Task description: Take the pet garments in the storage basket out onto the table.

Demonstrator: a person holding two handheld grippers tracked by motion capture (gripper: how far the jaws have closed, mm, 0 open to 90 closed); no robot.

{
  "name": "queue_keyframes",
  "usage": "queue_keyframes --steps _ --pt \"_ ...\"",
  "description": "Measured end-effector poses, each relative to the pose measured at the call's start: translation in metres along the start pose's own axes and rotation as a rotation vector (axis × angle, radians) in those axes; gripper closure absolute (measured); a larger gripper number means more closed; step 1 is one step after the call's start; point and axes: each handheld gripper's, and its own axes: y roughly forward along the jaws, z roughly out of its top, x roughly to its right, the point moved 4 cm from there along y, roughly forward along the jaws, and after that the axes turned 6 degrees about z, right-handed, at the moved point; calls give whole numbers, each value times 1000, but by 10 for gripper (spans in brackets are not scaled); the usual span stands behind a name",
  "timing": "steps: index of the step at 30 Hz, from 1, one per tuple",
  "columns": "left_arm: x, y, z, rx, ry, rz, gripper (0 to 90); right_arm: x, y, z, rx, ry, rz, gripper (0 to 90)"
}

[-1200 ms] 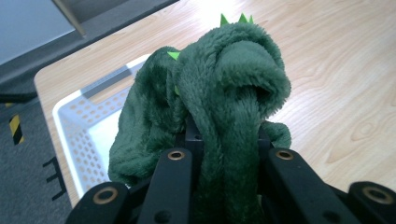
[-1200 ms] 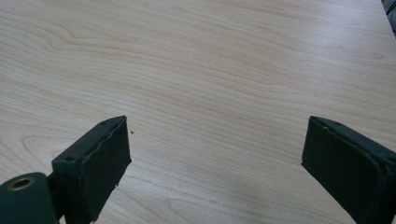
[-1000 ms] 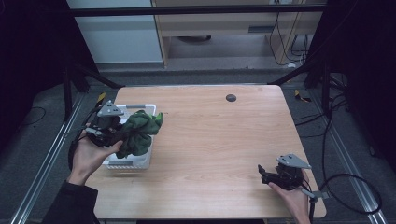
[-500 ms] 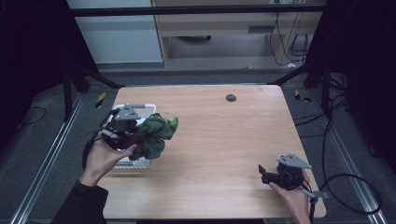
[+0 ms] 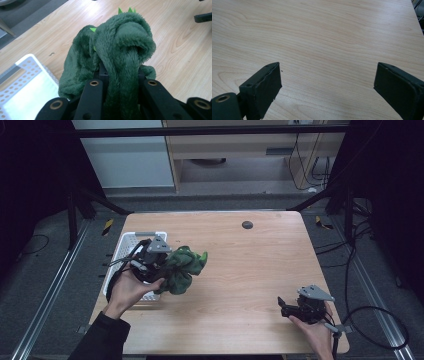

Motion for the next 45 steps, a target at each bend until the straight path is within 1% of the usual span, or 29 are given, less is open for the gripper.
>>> queue_keyframes --steps 4,9,13,16,19,23,32,36,37,39,44,45 --pt "8 7 2 -4 12 -15 773 1 -1 0 7 5 -2 73" --pt "17 14 6 -9 28 -33 773 2 -2 0 9 -1 -6 73" --pt "22 19 7 -13 38 -45 773 2 -2 0 10 4 -8 72" --pt "26 26 7 -28 57 -58 773 2 -2 0 13 2 -11 72" --pt "31 34 6 -36 60 -70 773 2 -2 0 13 3 -11 72" --pt "37 44 6 -58 80 -82 773 3 -2 0 15 3 -11 71" --pt "45 60 7 -65 78 -105 773 3 -2 1 18 0 -13 72" --pt "50 68 5 -76 87 -116 773 3 -2 1 18 0 -14 71" --pt "51 71 4 -86 94 -122 773 3 -2 1 18 2 -14 71" --pt "53 74 4 -90 92 -126 773 3 -2 1 20 1 -14 72" --pt "59 81 2 -97 104 -145 773 3 -2 1 19 2 -13 72" --pt "60 82 2 -104 109 -147 773 3 -2 1 20 2 -13 72"
